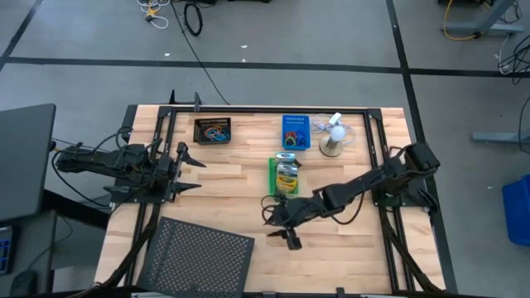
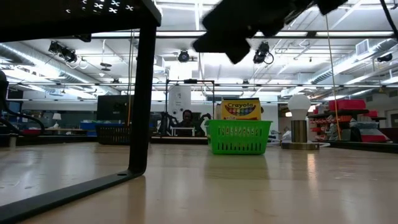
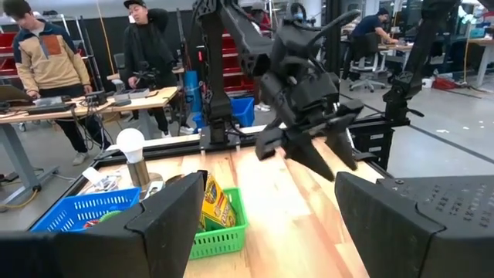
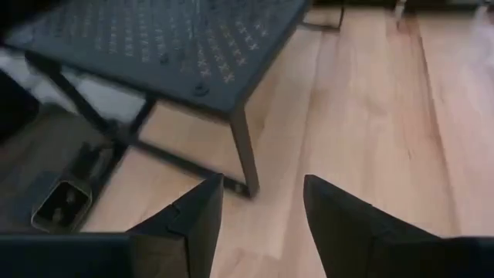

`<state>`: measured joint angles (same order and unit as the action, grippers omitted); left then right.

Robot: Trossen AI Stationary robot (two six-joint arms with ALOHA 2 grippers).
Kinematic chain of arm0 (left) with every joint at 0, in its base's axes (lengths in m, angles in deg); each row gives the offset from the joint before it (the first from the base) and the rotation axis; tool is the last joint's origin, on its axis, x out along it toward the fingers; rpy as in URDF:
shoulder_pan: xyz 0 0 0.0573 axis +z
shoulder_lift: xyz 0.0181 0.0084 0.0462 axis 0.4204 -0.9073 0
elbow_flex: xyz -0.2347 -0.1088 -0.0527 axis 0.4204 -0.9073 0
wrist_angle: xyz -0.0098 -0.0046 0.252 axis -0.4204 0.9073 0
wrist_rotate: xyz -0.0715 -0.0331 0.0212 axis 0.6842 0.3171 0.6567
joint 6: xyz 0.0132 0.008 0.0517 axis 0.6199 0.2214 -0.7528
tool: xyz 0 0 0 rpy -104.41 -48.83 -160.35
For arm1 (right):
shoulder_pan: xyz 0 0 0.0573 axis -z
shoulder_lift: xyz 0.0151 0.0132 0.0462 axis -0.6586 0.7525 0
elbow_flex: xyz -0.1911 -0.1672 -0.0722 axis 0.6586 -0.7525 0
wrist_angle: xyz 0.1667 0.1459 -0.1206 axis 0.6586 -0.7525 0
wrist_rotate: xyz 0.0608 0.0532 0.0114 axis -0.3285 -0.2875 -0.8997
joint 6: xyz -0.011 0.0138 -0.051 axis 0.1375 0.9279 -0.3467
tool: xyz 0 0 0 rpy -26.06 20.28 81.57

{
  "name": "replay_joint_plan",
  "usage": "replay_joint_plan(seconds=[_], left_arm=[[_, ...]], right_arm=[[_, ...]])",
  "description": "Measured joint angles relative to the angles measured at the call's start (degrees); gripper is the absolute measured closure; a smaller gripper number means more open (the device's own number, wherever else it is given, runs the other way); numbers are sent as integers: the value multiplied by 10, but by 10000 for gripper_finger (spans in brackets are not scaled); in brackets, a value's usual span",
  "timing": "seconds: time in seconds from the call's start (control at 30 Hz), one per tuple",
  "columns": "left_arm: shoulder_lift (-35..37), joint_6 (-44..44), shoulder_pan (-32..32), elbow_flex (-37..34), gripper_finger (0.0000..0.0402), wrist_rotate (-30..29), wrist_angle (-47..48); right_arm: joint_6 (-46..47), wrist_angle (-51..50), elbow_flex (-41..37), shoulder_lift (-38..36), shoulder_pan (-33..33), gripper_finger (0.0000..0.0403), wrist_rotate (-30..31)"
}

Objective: Pick & Place Office Desk Supplies
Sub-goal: Move the shelf to the center of the table

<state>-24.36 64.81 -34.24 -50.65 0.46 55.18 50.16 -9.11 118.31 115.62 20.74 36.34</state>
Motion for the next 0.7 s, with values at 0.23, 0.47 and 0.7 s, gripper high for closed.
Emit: replay_joint_plan(seconds=[0.23,0.47,0.7], left_arm=[[10,-14,0,11,99,0,7],[18,-15,0,18,99,-31,32],[19,-13,0,18,99,-32,30]], right_arm=[[-4,113,-20,51,1,215,-9],[-16,174,-19,84,5,215,-29],[-22,229,-19,106,6,215,-50]])
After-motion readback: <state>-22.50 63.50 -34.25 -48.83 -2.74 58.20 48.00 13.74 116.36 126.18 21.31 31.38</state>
